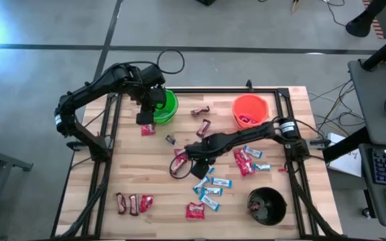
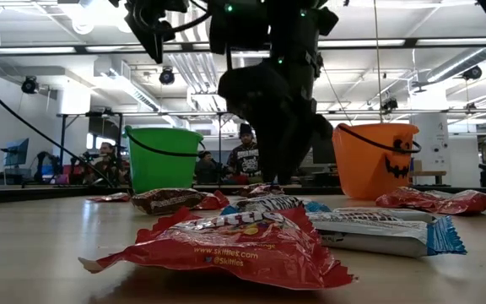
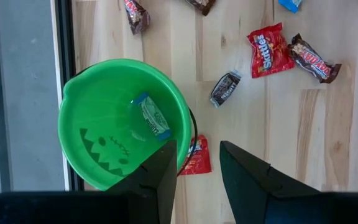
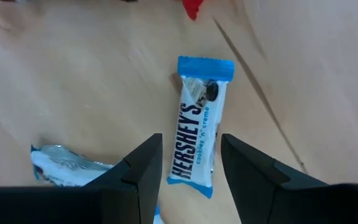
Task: Sort candy
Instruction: Put the white candy into the green bucket
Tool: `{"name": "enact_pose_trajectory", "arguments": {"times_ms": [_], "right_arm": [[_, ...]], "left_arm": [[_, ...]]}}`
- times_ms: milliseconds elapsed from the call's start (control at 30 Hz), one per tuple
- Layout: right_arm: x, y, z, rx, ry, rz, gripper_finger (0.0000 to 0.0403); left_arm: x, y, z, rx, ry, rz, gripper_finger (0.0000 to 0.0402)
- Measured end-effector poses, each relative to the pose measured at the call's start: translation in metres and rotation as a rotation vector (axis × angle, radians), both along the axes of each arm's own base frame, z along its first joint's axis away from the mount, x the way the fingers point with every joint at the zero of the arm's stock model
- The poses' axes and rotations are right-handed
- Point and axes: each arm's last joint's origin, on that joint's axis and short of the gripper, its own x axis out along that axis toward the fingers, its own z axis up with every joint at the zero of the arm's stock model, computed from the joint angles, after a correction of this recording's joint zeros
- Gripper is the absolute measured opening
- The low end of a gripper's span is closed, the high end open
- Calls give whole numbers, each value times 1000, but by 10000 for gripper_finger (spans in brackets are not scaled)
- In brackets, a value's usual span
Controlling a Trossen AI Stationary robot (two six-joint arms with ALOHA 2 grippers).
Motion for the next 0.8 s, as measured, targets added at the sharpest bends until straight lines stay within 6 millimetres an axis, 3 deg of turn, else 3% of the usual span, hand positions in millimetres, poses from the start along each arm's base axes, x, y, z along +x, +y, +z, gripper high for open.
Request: {"name": "enact_pose_trajectory", "arguments": {"times_ms": [533,800], "right_arm": [[1,2,-5,4,5,-21,155],[-6,2,-18,5,46,-43,155]], "left_arm": [[0,0,0,0,-1,-1,105],[0,0,0,0,0,-1,105]]}}
